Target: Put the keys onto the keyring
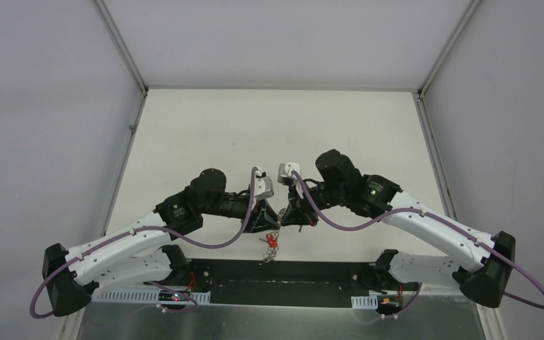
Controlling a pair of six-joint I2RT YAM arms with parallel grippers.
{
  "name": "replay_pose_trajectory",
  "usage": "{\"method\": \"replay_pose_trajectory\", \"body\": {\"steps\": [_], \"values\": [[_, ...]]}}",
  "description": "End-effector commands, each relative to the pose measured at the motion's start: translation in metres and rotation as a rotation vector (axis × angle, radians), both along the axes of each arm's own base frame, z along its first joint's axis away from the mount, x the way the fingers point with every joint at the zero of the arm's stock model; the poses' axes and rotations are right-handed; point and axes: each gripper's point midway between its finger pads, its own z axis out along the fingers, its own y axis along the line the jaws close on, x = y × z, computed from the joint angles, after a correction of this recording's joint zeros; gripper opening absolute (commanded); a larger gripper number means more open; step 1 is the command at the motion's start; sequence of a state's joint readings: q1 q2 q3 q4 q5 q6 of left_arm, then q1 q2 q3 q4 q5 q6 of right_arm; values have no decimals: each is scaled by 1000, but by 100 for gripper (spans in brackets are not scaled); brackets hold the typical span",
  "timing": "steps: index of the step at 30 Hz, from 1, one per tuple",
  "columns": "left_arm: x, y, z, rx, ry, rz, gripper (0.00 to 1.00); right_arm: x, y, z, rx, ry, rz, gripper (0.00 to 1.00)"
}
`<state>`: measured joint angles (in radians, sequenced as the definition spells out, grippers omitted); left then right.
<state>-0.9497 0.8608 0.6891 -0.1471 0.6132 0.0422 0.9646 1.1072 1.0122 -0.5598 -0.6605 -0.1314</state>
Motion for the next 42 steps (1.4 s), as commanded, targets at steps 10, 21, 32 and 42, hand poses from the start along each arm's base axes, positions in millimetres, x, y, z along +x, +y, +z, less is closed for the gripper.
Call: {"method": "replay_pose_trajectory", "body": {"steps": [10,21,32,42], "values": [[-7,-8,44,-157,-66,-46,29,7,13,34,111,-66,-4,0],[-8,-6,38,-152,-60,-43,0,9,12,34,112,-76,-19,14],[-5,-2,52,-253,-113,0,0,18,-15,48,248,-220,-178,79],[-10,10,77,-452,-269,9,0,9,-26,64,466,-310,-191,51]]}}
